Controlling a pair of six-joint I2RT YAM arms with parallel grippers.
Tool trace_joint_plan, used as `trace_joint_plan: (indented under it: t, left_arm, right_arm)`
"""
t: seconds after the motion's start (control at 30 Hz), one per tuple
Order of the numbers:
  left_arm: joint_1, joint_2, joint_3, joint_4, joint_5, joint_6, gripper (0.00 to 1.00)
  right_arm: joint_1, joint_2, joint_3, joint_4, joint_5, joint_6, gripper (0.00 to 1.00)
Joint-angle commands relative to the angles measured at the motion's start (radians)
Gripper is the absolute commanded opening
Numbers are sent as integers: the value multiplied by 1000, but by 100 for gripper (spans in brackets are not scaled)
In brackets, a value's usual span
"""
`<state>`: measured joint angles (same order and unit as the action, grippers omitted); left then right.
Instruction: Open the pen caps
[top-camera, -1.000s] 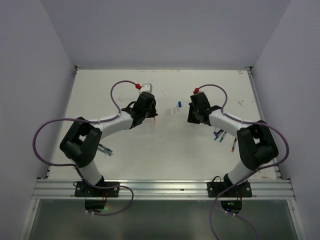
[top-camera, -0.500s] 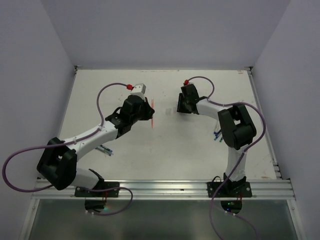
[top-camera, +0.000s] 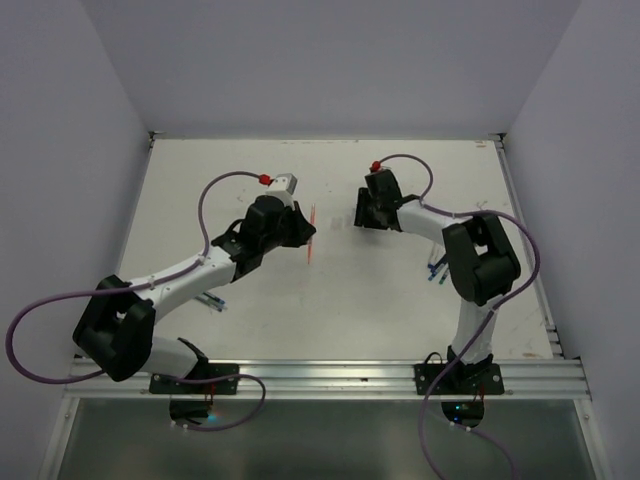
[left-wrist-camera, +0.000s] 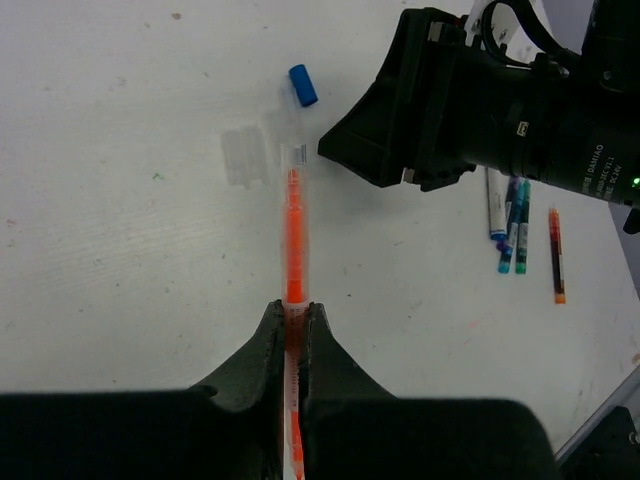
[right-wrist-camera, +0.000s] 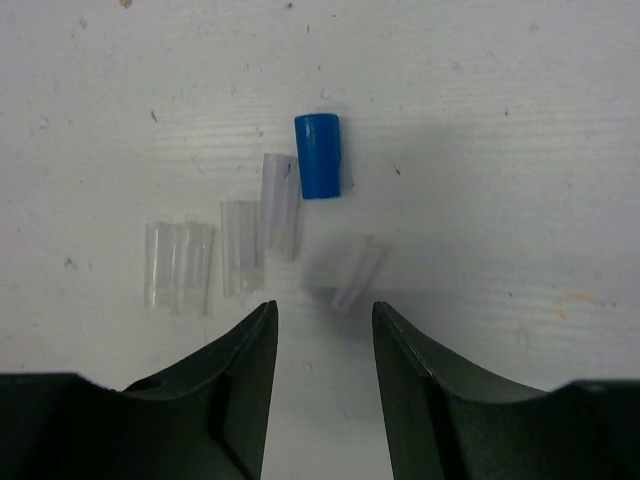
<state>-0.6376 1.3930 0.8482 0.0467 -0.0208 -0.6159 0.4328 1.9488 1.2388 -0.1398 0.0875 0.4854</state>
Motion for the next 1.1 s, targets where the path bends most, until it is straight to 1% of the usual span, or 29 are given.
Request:
trace_joint_plan:
  t: [0.0, 0.07, 0.1, 0.13, 0.17, 0.2, 0.27, 0.3, 0.37, 0.4, 0.47, 0.5, 0.57, 0.7, 0.83, 0.9, 0.93, 0.97, 1.0, 1.07]
  left_arm:
    - [-25, 17, 9, 122, 99, 18, 0]
    - [-39, 50, 31, 154, 131, 19, 0]
    - [-56, 96, 60, 162, 157, 24, 0]
    - [-63, 121, 78, 174, 171, 25, 0]
    - [-85, 151, 98, 176, 186, 28, 0]
    - [-97, 216, 145, 177, 215, 30, 0]
    - [-131, 288, 196, 191, 249, 38, 0]
    - [-145, 363, 253, 196, 283, 39, 0]
    - [-175, 440, 313, 202, 309, 35, 0]
    - [-186, 505, 368, 206, 326, 31, 0]
    - [-215, 563, 420, 217, 334, 16, 0]
    - [-224, 618, 478, 216, 337, 15, 0]
    - [-250, 670, 543, 190, 349, 13, 0]
    - [-281, 784, 687, 180, 380, -14, 0]
    - [-297, 889, 853, 46, 328, -39, 0]
    - [-298, 948, 937, 15, 311, -68, 0]
    - [-301, 968, 969, -35, 297, -74, 0]
    - [-307, 1000, 1024, -45, 267, -77, 0]
    - [-310, 1015, 1045, -100, 254, -77, 0]
    - [-320, 1047, 1083, -114, 223, -93, 1]
  right_arm:
    - [0, -178, -32, -32, 50, 10, 47]
    - [-5, -292, -50, -96, 104, 13, 51]
    - [-6, -332, -58, -119, 127, 18, 52]
    - [-11, -368, -70, -167, 144, 21, 57]
    - [-17, -446, -71, -196, 185, 24, 60]
    - [-23, -479, -73, -228, 201, 31, 61]
    - [-55, -572, -71, -309, 215, 35, 64]
    - [-71, -602, -73, -334, 190, 39, 64]
    - [-112, -652, -82, -380, 152, 47, 64]
    - [-121, -701, -96, -388, 117, 53, 65]
    - [-129, -746, -107, -414, 95, 55, 65]
    - [-132, -778, -110, -422, 84, 59, 65]
    - [-135, -810, -122, -438, 54, 62, 66]
    - [-134, -869, -148, -449, 46, 65, 66]
    - [-135, -919, -176, -442, 29, 74, 66]
    - [-134, -936, -188, -437, 35, 78, 66]
    - [-135, -944, -191, -438, 40, 76, 66]
    - [-135, -956, -191, -438, 44, 73, 66]
    - [-135, -964, -194, -438, 46, 73, 66]
    - [-137, -985, -194, -438, 58, 71, 66]
